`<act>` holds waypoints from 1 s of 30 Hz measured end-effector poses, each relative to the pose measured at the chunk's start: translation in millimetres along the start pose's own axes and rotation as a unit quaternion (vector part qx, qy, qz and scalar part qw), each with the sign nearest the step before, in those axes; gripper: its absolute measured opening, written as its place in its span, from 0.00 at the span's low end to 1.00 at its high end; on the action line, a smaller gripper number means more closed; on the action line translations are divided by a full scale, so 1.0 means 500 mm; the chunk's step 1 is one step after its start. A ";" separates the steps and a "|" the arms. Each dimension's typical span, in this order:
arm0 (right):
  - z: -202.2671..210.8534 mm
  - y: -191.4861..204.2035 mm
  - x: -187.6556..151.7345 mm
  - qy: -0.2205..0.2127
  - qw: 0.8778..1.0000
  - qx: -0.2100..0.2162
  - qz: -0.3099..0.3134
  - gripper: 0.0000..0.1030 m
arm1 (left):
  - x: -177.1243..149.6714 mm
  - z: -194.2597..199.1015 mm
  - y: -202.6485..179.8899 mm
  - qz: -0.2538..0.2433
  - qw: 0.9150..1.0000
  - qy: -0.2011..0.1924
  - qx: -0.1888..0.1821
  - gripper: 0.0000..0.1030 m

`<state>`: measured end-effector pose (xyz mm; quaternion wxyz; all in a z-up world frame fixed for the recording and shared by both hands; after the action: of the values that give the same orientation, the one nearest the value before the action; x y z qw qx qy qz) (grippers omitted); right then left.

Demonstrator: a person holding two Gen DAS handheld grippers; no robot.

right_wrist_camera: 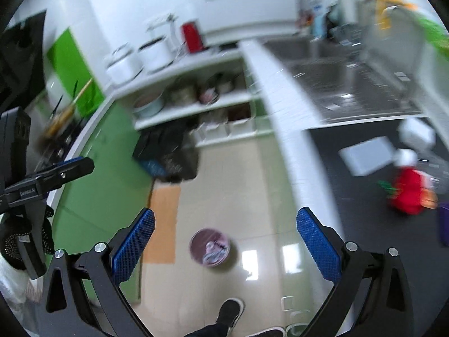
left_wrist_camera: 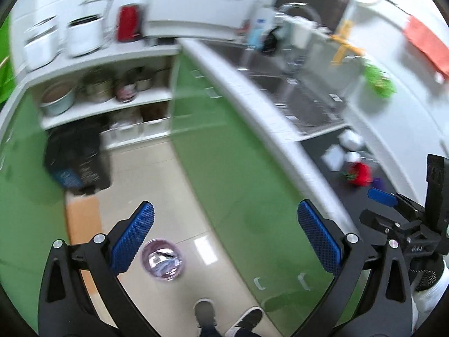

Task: Collect trash
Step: 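Move both tools back over the counter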

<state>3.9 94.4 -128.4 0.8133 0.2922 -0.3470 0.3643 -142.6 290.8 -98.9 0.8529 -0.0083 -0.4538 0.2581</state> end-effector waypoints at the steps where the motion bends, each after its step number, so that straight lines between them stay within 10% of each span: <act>1: 0.030 -0.021 0.004 -0.011 1.000 -0.014 -0.007 0.94 | 0.005 0.001 -0.027 -0.008 1.000 0.001 -0.014 0.97; 16: 0.324 -0.276 -0.035 -0.100 0.973 -0.187 -0.096 0.94 | 0.028 -0.052 -0.419 -0.132 0.971 0.036 -0.196 0.97; 30: 0.273 -0.500 -0.057 -0.039 0.961 -0.249 -0.113 0.94 | 0.001 -0.184 -0.553 -0.169 0.961 0.074 -0.206 0.97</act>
<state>140.9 -157.1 -125.8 0.8820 0.1318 -0.4230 0.1605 48.8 71.5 -83.7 0.8952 -0.1256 -0.4274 0.0100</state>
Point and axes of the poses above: each gripper's, at about its wrist camera, not at the fingertips, and z roughly against the way its jaws point, y to its left, x to its top, the point moved 2 cm from there along -z, roughly the way its jaws point, and after that the axes turned 12 degrees about -y, right-handed, at the moved point
